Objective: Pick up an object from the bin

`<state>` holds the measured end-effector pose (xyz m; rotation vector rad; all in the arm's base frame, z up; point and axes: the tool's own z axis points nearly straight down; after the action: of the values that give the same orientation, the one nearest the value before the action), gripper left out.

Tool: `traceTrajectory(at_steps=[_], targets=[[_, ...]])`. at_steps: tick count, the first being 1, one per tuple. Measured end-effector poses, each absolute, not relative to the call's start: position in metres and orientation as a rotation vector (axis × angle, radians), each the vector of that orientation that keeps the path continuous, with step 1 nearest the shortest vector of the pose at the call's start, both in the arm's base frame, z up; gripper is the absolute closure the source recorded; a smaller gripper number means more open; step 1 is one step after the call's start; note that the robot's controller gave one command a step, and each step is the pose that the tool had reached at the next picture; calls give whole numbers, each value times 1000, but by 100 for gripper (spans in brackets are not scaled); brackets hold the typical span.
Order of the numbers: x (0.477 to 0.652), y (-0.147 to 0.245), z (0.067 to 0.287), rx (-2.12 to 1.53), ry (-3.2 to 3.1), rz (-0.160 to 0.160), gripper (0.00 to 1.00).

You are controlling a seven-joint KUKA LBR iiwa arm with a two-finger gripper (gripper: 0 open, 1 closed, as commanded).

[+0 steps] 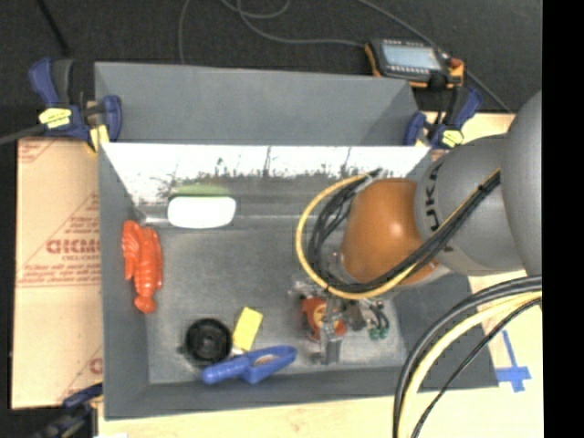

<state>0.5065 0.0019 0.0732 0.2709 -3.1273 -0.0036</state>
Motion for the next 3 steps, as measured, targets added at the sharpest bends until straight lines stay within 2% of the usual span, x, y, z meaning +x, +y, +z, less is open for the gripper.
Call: traceTrajectory(at_steps=[1, 2, 3], targets=[[505, -7, 73, 233, -3131, -4, 0], [556, -23, 71, 129, -3137, -3, 0], [561, -50, 84, 144, -3148, 1, 0]])
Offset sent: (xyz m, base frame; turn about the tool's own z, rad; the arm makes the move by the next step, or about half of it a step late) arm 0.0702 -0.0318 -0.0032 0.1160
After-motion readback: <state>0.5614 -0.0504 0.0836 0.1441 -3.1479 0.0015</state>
